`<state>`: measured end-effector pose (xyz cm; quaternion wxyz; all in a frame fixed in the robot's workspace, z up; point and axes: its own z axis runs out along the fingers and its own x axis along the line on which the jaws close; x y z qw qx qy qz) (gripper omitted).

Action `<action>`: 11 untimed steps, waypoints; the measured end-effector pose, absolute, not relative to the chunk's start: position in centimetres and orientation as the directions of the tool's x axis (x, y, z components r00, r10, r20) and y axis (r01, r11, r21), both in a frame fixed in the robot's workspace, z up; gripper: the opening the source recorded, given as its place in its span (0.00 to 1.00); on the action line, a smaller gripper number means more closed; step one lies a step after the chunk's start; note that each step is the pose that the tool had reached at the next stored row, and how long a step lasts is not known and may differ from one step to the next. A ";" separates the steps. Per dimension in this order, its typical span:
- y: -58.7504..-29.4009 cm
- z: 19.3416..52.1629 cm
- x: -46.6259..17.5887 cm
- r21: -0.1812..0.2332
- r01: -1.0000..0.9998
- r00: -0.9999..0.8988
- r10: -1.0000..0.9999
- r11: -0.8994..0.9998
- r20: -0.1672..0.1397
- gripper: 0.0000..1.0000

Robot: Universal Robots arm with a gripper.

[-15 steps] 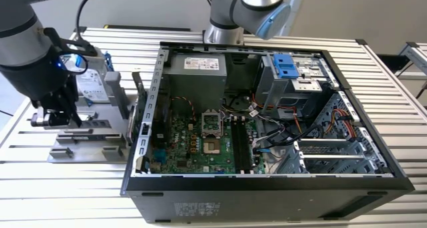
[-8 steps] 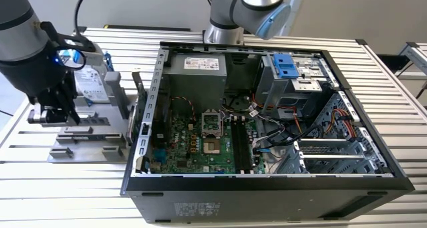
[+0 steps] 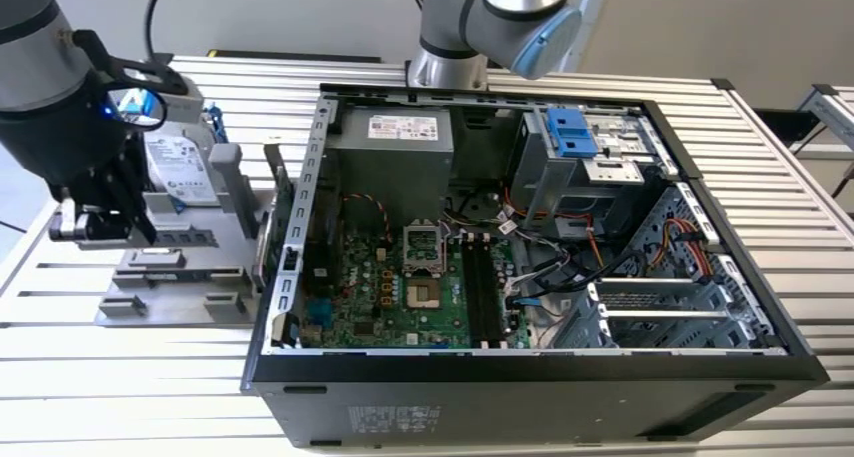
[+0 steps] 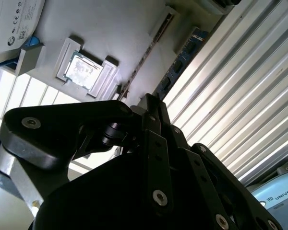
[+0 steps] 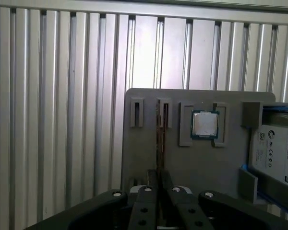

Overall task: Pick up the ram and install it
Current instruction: 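Pick up the ram and move it above insertion slot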

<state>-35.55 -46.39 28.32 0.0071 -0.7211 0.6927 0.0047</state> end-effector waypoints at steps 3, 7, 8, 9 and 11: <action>-46.4 28.6 -35.6 -0.004 -0.999 0.040 -0.999 -0.040 -0.017 0.00; -46.4 29.0 -35.6 -0.004 -0.999 0.040 -0.999 -0.040 -0.017 0.00; -46.4 29.1 -35.6 -0.004 -0.999 0.040 -0.999 -0.040 -0.017 0.00; -46.4 29.1 -35.6 -0.004 -0.999 0.040 -0.999 -0.040 -0.017 0.00; -46.4 29.3 -35.6 -0.004 -0.999 0.040 -0.999 -0.040 -0.017 0.00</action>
